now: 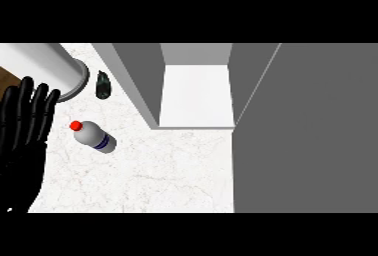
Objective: Pick up the bottled water, place it into the cabinet and close the cabinet
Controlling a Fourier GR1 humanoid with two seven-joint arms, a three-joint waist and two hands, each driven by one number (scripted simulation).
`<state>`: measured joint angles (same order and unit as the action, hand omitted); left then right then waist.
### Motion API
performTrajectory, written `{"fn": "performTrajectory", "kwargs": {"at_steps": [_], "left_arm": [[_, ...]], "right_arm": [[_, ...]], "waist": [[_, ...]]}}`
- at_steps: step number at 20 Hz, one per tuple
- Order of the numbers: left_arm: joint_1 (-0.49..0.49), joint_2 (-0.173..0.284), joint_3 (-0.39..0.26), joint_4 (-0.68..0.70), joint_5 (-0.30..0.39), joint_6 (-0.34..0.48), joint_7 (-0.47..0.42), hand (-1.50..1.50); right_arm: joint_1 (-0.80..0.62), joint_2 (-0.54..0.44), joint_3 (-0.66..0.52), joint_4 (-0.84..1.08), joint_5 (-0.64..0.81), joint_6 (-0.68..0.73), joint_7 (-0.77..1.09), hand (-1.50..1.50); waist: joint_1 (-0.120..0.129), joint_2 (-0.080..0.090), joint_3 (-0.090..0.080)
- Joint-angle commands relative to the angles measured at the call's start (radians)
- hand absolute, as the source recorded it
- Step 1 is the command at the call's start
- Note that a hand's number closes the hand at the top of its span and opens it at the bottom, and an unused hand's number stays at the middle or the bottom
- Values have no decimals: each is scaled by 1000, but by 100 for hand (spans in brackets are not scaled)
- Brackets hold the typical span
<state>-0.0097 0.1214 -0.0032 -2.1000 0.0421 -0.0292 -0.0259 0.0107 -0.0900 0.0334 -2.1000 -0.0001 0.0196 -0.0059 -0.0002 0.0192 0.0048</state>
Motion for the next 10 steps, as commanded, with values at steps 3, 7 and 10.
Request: {"fn": "performTrajectory", "kwargs": {"at_steps": [3, 7, 10], "left_arm": [[-156, 6, 57, 95, -54, 59, 64, -150], [-18, -117, 12, 167, 38, 245, 168, -150], [-42, -119, 5, 155, 82, 341, 264, -150]], "right_arm": [[70, 54, 96, -72, 111, -43, -9, -150], [163, 85, 75, -45, -141, 21, 85, -150], [229, 88, 128, -88, -210, 4, 141, -150]], "waist": [[-6, -19, -5], [-4, 3, -6], [-15, -20, -4]]}}
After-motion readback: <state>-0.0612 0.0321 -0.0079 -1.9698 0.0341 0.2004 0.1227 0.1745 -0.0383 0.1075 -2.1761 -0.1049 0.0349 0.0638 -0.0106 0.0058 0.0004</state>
